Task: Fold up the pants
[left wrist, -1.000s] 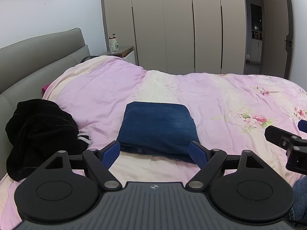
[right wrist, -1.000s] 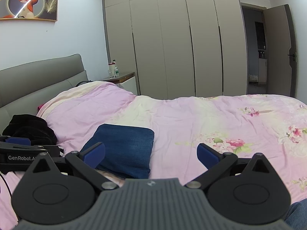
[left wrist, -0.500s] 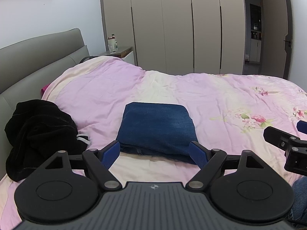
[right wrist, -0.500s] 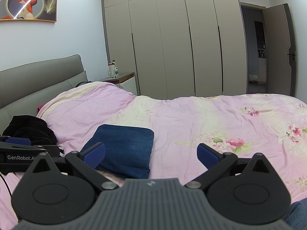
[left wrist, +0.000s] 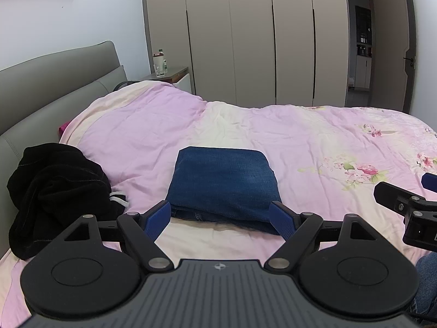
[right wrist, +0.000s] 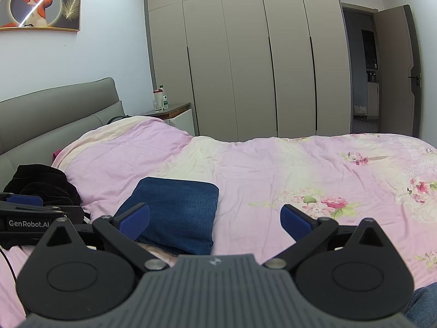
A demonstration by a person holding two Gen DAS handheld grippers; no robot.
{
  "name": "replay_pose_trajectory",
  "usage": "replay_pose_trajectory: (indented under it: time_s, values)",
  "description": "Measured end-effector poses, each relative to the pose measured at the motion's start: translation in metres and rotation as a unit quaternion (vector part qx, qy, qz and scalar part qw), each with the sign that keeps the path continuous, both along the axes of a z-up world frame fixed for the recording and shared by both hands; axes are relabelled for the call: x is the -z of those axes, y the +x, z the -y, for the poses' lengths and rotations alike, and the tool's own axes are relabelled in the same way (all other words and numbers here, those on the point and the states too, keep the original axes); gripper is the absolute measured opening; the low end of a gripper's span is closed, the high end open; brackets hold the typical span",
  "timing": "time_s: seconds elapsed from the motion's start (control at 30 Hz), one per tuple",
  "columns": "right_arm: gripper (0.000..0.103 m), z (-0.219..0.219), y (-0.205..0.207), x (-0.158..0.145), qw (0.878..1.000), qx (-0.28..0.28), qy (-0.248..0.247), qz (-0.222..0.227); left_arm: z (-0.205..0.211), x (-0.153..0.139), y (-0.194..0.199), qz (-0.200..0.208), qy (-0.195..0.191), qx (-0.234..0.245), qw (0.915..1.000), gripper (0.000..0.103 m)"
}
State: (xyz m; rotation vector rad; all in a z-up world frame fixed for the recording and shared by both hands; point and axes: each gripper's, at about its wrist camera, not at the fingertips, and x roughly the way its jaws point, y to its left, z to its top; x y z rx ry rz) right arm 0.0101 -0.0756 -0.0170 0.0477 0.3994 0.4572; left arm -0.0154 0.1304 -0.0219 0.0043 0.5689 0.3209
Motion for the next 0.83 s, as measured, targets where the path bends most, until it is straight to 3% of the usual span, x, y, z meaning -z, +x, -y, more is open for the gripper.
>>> replay_pose_trajectory:
  time_s: [0.83]
  values:
    - [0.098,-0.0014,0.0007,-0.0024,1.000,0.001,-0.002,-0.003,-0.0021,-0.0042,-0.0057,0.015,-0.007,0.019,0.9997,0.095]
